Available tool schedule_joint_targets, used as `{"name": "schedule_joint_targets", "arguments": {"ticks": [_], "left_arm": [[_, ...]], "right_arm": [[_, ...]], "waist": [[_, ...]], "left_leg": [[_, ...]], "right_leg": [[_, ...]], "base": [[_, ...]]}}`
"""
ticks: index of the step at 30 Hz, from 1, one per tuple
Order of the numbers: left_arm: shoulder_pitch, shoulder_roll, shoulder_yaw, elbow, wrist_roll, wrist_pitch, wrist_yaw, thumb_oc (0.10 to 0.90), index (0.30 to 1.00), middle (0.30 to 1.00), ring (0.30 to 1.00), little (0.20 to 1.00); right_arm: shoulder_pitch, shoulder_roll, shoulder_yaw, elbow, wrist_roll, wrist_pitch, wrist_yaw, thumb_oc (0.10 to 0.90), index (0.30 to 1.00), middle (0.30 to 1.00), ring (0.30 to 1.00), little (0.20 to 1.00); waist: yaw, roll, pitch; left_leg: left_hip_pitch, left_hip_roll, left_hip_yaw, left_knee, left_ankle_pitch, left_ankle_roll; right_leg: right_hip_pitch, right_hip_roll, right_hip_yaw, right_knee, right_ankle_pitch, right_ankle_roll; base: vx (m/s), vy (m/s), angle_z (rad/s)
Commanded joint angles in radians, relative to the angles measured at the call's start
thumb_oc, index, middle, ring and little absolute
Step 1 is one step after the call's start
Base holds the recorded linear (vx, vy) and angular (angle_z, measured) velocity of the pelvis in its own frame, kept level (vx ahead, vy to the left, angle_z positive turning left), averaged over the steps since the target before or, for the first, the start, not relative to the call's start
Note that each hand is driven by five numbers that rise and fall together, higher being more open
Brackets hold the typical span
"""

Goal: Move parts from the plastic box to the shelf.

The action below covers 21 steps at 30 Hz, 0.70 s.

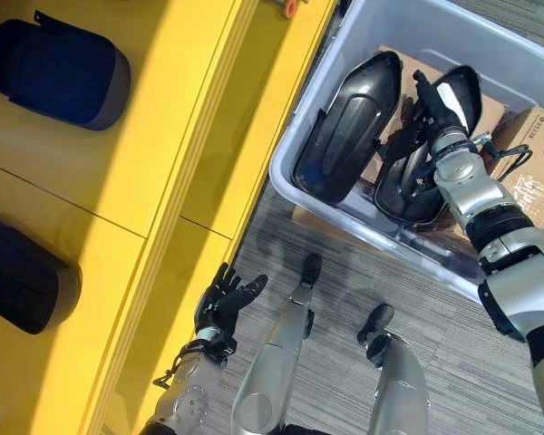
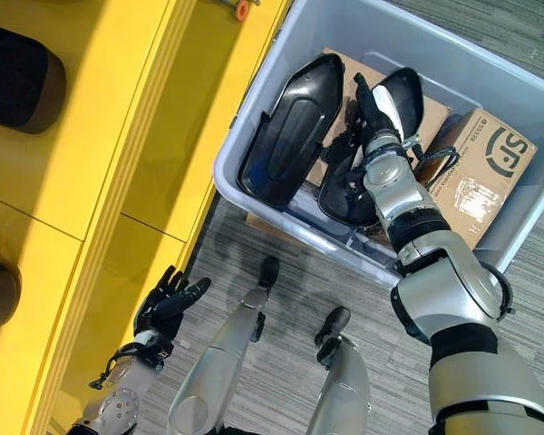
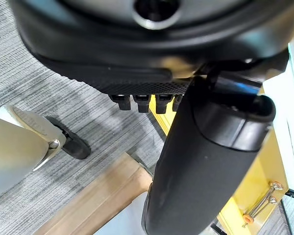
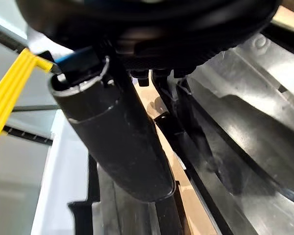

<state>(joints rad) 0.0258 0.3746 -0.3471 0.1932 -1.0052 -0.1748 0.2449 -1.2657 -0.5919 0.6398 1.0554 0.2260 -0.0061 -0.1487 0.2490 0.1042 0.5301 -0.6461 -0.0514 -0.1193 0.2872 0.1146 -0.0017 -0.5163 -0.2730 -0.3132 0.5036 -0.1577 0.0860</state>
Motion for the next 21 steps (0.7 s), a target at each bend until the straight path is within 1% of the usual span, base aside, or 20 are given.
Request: {"name": "schedule_joint_targets", "arguments": {"ticks": [1,3,4,7,11,13,15,17,18,19,20,21], "left_arm": [[0.018,0.056,0.020,-0.070,0.046,-0.037,-0.030,0.900,1.000,1.000,1.000,1.000],[0.018,0.056,0.022,-0.069,0.046,-0.035,-0.030,0.900,1.000,1.000,1.000,1.000],[0.020,0.061,0.026,-0.069,0.047,-0.033,-0.032,0.900,1.000,1.000,1.000,1.000],[0.020,0.061,0.028,-0.070,0.048,-0.033,-0.032,0.900,1.000,1.000,1.000,1.000],[0.025,0.062,0.034,-0.068,0.050,-0.032,-0.032,0.900,1.000,1.000,1.000,1.000],[0.028,0.064,0.041,-0.070,0.049,-0.032,-0.030,0.900,1.000,1.000,1.000,1.000],[0.029,0.064,0.043,-0.072,0.047,-0.033,-0.027,0.900,1.000,1.000,1.000,1.000],[0.033,0.060,0.050,-0.073,0.047,-0.032,-0.023,0.900,1.000,1.000,1.000,1.000],[0.031,0.059,0.056,-0.073,0.046,-0.033,-0.017,0.900,1.000,1.000,1.000,1.000],[0.031,0.059,0.056,-0.073,0.046,-0.033,-0.017,0.900,1.000,1.000,1.000,1.000],[0.034,0.055,0.065,-0.080,0.042,-0.036,-0.012,0.900,1.000,1.000,1.000,1.000],[0.034,0.056,0.065,-0.080,0.042,-0.036,-0.012,0.900,1.000,1.000,1.000,1.000]], "right_arm": [[-0.141,0.008,0.048,-0.159,-0.033,-0.108,0.023,0.900,1.000,1.000,1.000,1.000],[-0.144,0.008,0.059,-0.177,-0.036,-0.106,0.030,0.900,1.000,1.000,1.000,1.000],[-0.158,-0.003,0.093,-0.207,-0.053,-0.108,0.045,0.900,1.000,1.000,1.000,1.000],[-0.160,-0.007,0.101,-0.220,-0.053,-0.108,0.049,0.900,1.000,1.000,1.000,1.000],[-0.171,-0.031,0.142,-0.296,-0.064,-0.113,0.069,0.900,1.000,1.000,1.000,1.000],[-0.185,-0.055,0.175,-0.359,-0.079,-0.117,0.072,0.900,1.000,1.000,1.000,1.000],[-0.186,-0.061,0.178,-0.372,-0.085,-0.114,0.066,0.900,1.000,1.000,1.000,1.000],[-0.183,-0.086,0.187,-0.425,-0.095,-0.113,0.061,0.900,1.000,1.000,1.000,1.000],[-0.193,-0.108,0.206,-0.461,-0.124,-0.104,0.050,0.900,1.000,1.000,1.000,1.000],[-0.193,-0.108,0.206,-0.462,-0.124,-0.103,0.050,0.900,1.000,1.000,1.000,1.000],[-0.199,-0.129,0.206,-0.510,-0.131,-0.094,0.042,0.900,1.000,1.000,1.000,1.000],[-0.198,-0.130,0.205,-0.510,-0.131,-0.094,0.042,0.900,1.000,1.000,1.000,1.000]], "waist": [[0.041,-0.009,-0.010],[0.042,-0.011,-0.010],[0.042,-0.014,-0.010],[0.042,-0.015,-0.010],[0.040,-0.021,-0.010],[0.036,-0.029,-0.010],[0.035,-0.031,-0.010],[0.028,-0.040,-0.010],[0.020,-0.049,-0.010],[0.020,-0.049,-0.010],[0.013,-0.061,-0.010],[0.013,-0.061,-0.010]], "left_leg": [[-0.008,0.024,-0.034,0.094,-0.170,0.001],[-0.009,0.024,-0.034,0.094,-0.168,0.000],[-0.007,0.025,-0.035,0.091,-0.167,-0.001],[-0.007,0.025,-0.036,0.091,-0.167,-0.001],[-0.006,0.028,-0.035,0.089,-0.165,-0.004],[-0.004,0.030,-0.035,0.086,-0.164,-0.005],[-0.003,0.031,-0.035,0.085,-0.164,-0.005],[-0.001,0.034,-0.033,0.085,-0.164,-0.006],[-0.001,0.037,-0.031,0.086,-0.165,-0.007],[-0.001,0.037,-0.031,0.086,-0.165,-0.007],[0.002,0.039,-0.030,0.083,-0.165,-0.008],[0.002,0.039,-0.030,0.082,-0.165,-0.008]], "right_leg": [[0.039,-0.038,0.033,-0.086,0.054,0.034],[0.040,-0.038,0.032,-0.087,0.054,0.034],[0.040,-0.039,0.030,-0.087,0.054,0.034],[0.040,-0.038,0.029,-0.087,0.054,0.035],[0.040,-0.037,0.029,-0.088,0.055,0.034],[0.041,-0.035,0.030,-0.088,0.054,0.032],[0.042,-0.035,0.030,-0.088,0.053,0.031],[0.043,-0.033,0.031,-0.090,0.054,0.030],[0.043,-0.031,0.034,-0.091,0.055,0.030],[0.042,-0.031,0.034,-0.091,0.055,0.030],[0.044,-0.029,0.034,-0.093,0.055,0.030],[0.044,-0.029,0.034,-0.093,0.055,0.030]], "base": [[0.00,0.000,0.00],[0.00,0.000,0.00],[0.00,0.000,0.00],[0.00,0.000,0.00],[0.00,0.000,0.00],[0.00,0.000,0.00],[0.00,0.000,0.00],[0.00,0.000,0.00],[0.00,0.000,0.00],[0.00,0.000,0.00],[0.00,0.000,0.00],[0.00,0.000,0.00]]}}
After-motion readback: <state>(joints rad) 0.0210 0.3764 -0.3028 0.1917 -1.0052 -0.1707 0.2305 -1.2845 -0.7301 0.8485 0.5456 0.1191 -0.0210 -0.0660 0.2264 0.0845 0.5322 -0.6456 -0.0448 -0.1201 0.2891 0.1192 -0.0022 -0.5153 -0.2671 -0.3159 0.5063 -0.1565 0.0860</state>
